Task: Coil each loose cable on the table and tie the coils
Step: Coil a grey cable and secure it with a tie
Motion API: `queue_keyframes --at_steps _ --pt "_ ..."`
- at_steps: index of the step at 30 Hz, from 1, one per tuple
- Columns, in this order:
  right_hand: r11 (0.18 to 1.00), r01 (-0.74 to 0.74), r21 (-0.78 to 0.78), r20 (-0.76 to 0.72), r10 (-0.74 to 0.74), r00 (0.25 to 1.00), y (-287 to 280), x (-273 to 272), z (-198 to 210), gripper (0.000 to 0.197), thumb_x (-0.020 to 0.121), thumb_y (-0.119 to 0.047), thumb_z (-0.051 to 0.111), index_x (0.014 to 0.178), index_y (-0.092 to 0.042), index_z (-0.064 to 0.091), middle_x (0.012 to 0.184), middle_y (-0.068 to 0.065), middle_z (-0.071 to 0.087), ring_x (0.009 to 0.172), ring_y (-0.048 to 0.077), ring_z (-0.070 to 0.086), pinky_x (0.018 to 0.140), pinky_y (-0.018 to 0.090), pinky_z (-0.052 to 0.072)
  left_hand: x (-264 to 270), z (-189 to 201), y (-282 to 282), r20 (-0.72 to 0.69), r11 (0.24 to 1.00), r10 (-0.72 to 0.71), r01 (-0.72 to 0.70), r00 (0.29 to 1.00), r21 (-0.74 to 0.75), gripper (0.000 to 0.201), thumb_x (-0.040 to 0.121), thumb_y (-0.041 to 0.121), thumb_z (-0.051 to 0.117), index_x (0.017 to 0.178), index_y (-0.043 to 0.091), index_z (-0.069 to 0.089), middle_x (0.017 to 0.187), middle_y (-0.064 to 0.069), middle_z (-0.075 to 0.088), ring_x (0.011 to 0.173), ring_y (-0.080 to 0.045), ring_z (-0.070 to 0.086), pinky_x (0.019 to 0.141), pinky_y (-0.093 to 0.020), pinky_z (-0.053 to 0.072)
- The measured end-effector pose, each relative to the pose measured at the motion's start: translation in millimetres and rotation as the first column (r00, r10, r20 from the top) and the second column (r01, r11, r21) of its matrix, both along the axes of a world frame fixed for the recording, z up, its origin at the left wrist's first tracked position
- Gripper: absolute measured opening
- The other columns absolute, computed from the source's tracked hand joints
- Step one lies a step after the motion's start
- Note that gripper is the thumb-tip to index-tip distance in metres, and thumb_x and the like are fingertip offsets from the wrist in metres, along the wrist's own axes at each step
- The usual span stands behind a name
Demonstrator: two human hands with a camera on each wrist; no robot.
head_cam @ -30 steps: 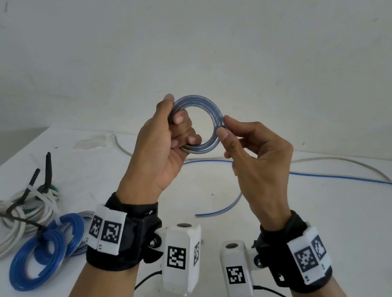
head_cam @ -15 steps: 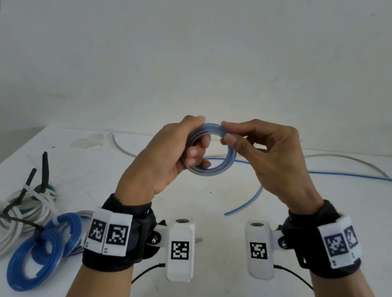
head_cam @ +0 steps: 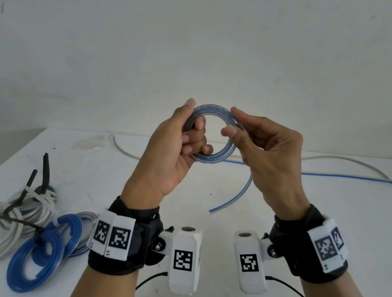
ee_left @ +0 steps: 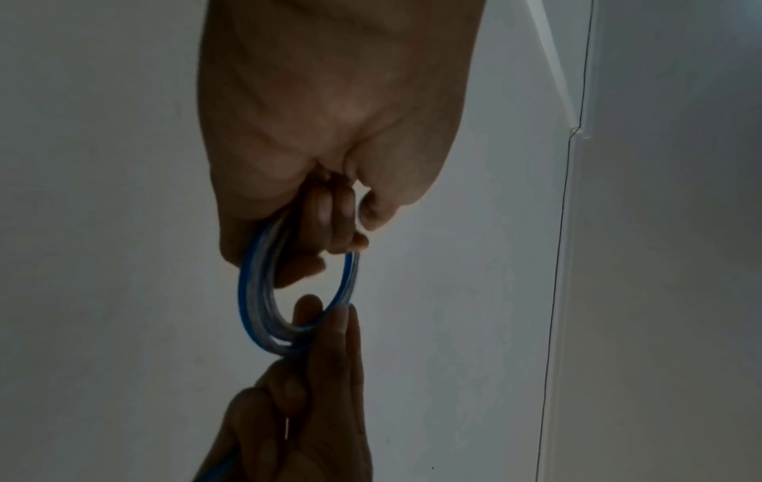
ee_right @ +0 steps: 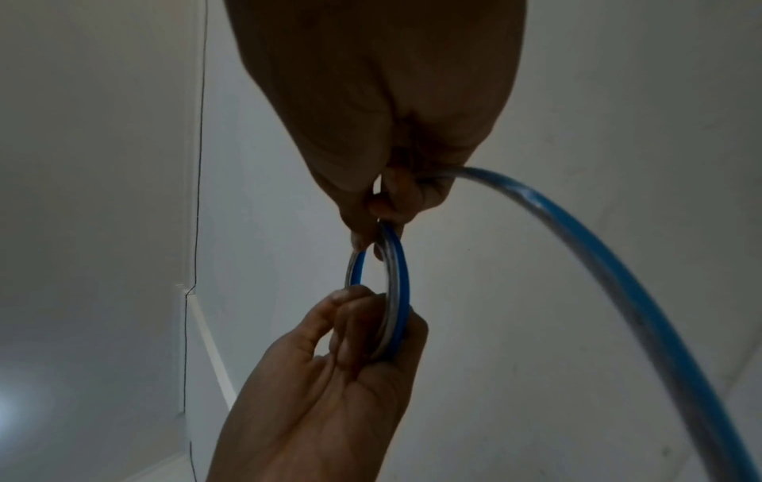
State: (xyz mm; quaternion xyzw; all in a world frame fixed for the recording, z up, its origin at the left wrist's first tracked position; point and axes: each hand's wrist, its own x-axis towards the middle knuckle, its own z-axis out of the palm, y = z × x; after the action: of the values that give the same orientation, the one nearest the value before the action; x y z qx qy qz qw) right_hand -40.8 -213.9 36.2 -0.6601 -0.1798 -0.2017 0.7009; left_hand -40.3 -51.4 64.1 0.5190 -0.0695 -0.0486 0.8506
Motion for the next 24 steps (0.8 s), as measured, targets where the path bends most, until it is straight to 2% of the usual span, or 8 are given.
queue_keyframes --at_steps 2,4,6,8,12,17,20,24 --pt "0.999 0.026 0.04 -0.005 -0.026 1.0 -4 1 0 0.026 0.088 -0.015 0.077 0.112 -0.023 0.076 0.096 0.008 0.079 0.066 0.005 0.061 0.067 0.019 0.044 0 -2 3 0.04 0.998 -0.01 0.007 0.999 0.07 0.04 0.105 0.038 0.046 0.081 0.01 0.062 0.059 0.0 0.041 0.054 -0.014 0.041 0.069 -0.031 0.054" --pt "0.996 0.027 0.087 -0.02 -0.026 0.999 -10 3 1 0.026 0.088 -0.014 0.076 0.113 -0.019 0.075 0.094 0.01 0.079 0.062 0.005 0.056 0.061 0.018 0.042 -1 -5 8 0.117 0.98 0.007 -0.03 0.993 0.198 0.028 0.1 0.031 0.055 0.096 0.006 0.07 0.076 -0.005 0.066 0.071 -0.019 0.064 0.079 -0.035 0.059" --pt "0.994 0.017 0.111 -0.04 -0.012 0.999 -13 4 2 0.027 0.089 -0.012 0.075 0.115 -0.014 0.074 0.091 0.011 0.078 0.059 0.009 0.05 0.055 0.02 0.039 -3 -7 12 0.172 0.959 0.006 -0.054 0.985 0.279 0.024 0.091 0.025 0.064 0.102 0.005 0.072 0.089 -0.01 0.075 0.083 -0.024 0.073 0.078 -0.032 0.06" --pt "0.996 0.014 0.083 -0.053 -0.01 0.999 -14 5 1 0.027 0.09 -0.011 0.073 0.117 -0.011 0.074 0.091 0.012 0.078 0.06 0.007 0.052 0.057 0.018 0.04 -4 -8 15 0.186 0.95 0.018 -0.075 0.982 0.304 0.02 0.091 0.017 0.067 0.104 0.002 0.072 0.09 -0.015 0.077 0.082 -0.025 0.076 0.072 -0.028 0.06" --pt "0.997 0.072 -0.021 -0.043 -0.073 0.996 -24 9 0 0.02 0.095 -0.014 0.07 0.113 -0.012 0.076 0.098 0.005 0.079 0.074 0.003 0.063 0.075 0.02 0.046 -2 -10 22 0.167 0.927 0.032 -0.092 0.985 0.363 0.02 0.094 0.011 0.067 0.106 -0.005 0.072 0.088 -0.017 0.077 0.077 -0.024 0.076 0.069 -0.027 0.06" --pt "0.965 0.26 -0.022 0.028 -0.259 0.965 -36 14 4 0.015 0.097 -0.013 0.068 0.108 -0.009 0.077 0.094 0.001 0.079 0.086 0.004 0.07 0.078 0.018 0.05 1 -15 15 0.154 0.892 -0.02 -0.053 0.988 0.45 0.019 0.093 0.013 0.07 0.105 -0.001 0.074 0.086 -0.016 0.077 0.077 -0.024 0.075 0.075 -0.034 0.063" --pt "0.952 0.306 0.01 0.03 -0.307 0.951 -40 16 5 0.014 0.096 -0.012 0.069 0.107 -0.01 0.077 0.095 0.0 0.079 0.088 0.005 0.072 0.081 0.02 0.052 2 -19 11 0.155 0.875 -0.039 -0.041 0.987 0.482 0.018 0.093 0.014 0.07 0.104 0.002 0.075 0.087 -0.015 0.077 0.078 -0.023 0.075 0.075 -0.033 0.063" --pt "0.981 0.192 -0.02 -0.058 -0.193 0.979 -40 17 1 0.014 0.094 -0.014 0.071 0.105 -0.009 0.078 0.091 0.002 0.079 0.072 0.003 0.064 0.068 0.018 0.048 5 -19 16 0.16 0.912 0.08 -0.137 0.984 0.387 0.017 0.092 0.011 0.07 0.104 -0.001 0.074 0.085 -0.014 0.077 0.076 -0.023 0.075 0.069 -0.03 0.061"
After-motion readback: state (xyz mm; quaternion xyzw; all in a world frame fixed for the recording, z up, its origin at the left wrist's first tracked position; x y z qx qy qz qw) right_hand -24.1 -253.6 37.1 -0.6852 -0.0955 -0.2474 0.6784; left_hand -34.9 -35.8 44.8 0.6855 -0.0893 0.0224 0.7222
